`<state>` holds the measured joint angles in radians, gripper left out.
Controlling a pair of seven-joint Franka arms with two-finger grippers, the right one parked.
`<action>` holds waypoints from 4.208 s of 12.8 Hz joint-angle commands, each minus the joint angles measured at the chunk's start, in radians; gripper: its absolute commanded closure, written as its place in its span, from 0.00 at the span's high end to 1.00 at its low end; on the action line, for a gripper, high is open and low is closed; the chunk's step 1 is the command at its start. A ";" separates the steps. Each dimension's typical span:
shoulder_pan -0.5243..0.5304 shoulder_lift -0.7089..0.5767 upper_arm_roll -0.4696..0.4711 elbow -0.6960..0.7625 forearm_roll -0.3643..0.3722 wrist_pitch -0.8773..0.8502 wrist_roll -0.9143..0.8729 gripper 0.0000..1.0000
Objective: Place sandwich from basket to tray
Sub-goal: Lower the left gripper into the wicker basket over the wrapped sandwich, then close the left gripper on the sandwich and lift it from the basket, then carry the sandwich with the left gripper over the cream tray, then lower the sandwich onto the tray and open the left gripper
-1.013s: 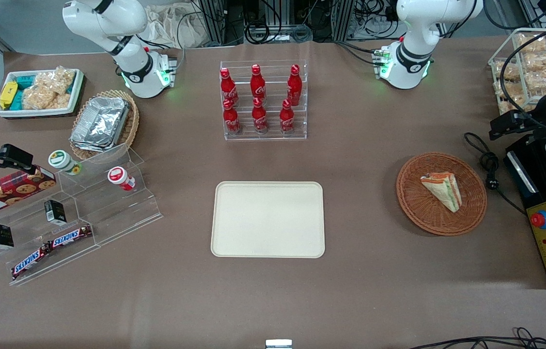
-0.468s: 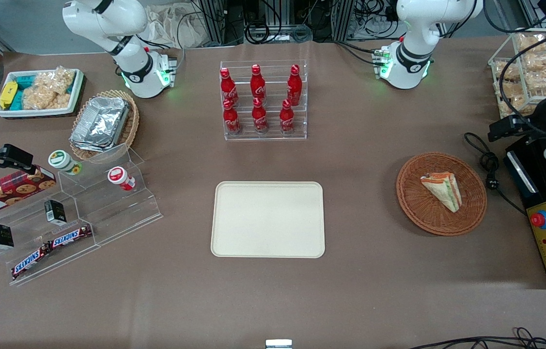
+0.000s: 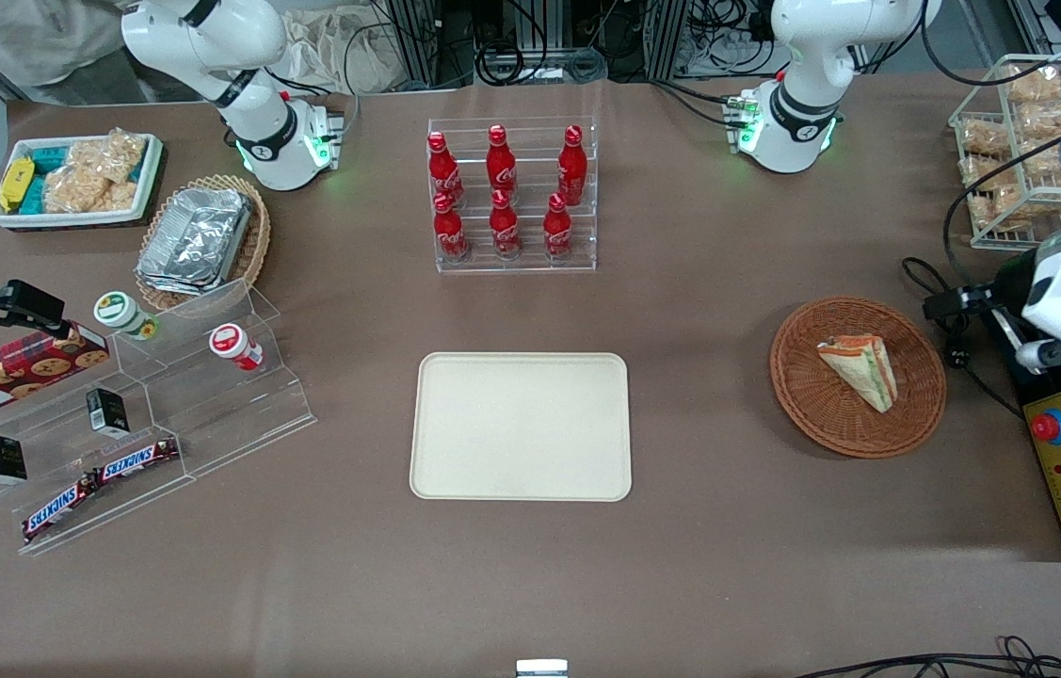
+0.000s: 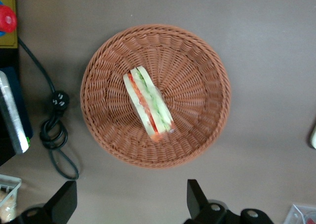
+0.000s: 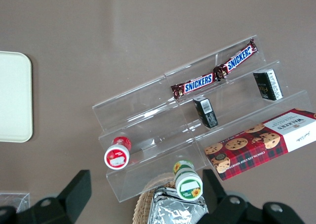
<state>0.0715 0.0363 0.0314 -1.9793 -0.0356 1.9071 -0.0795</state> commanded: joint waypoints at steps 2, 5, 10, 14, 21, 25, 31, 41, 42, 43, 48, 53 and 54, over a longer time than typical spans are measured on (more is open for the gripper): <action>0.022 0.094 -0.005 -0.098 -0.006 0.193 -0.130 1.00; -0.002 0.195 -0.015 -0.111 -0.004 0.298 -0.284 1.00; -0.019 0.266 -0.015 -0.217 -0.007 0.498 -0.404 1.00; -0.039 0.313 -0.015 -0.214 0.006 0.526 -0.404 0.00; -0.041 0.096 -0.018 -0.077 0.011 0.148 -0.246 0.00; -0.068 0.079 -0.221 0.026 -0.006 0.024 -0.279 0.00; -0.171 0.227 -0.501 0.043 0.019 0.250 -0.437 0.00; -0.303 0.643 -0.495 0.235 0.341 0.493 -0.566 0.23; -0.303 0.658 -0.495 0.238 0.345 0.500 -0.568 0.39; -0.303 0.662 -0.495 0.247 0.344 0.516 -0.575 0.58; -0.276 0.522 -0.495 0.244 0.339 0.504 -0.799 1.00; -0.151 0.277 -0.507 0.247 0.231 0.227 -0.762 1.00; -0.122 0.230 -0.508 0.247 0.191 0.169 -0.713 1.00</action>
<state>-0.0913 0.3673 -0.4678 -1.7032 0.2193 2.1573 -0.8430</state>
